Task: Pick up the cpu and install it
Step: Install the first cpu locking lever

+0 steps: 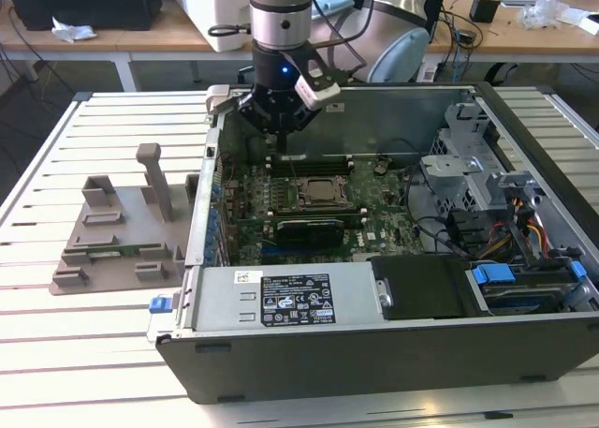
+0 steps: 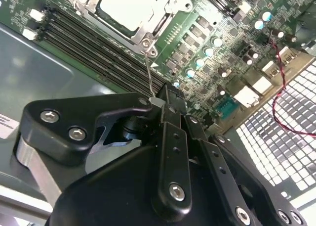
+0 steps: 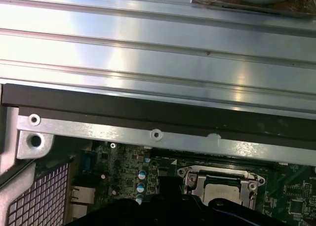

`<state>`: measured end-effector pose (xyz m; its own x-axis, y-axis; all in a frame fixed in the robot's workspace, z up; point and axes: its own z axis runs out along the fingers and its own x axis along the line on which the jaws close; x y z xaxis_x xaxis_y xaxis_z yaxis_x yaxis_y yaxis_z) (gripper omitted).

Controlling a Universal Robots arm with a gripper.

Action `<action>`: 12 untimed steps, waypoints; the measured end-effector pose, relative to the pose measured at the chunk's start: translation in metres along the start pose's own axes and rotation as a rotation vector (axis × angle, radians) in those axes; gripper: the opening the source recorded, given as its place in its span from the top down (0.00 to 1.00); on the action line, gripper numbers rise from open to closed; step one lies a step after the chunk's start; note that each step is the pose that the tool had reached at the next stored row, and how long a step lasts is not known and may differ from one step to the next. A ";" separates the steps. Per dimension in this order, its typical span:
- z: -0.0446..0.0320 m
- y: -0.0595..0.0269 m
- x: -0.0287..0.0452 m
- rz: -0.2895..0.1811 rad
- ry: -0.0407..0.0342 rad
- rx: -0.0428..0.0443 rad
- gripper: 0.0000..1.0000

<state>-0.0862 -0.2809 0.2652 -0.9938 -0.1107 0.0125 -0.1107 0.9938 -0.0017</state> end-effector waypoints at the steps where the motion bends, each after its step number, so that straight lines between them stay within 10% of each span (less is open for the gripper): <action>1: 0.0001 -0.0003 -0.0026 0.000 0.0000 0.0001 0.89; 12: 0.0002 -0.0016 -0.0138 0.000 0.0002 0.0017 0.89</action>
<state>-0.0723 -0.2810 0.2649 -0.9938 -0.1107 0.0127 -0.1107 0.9938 -0.0034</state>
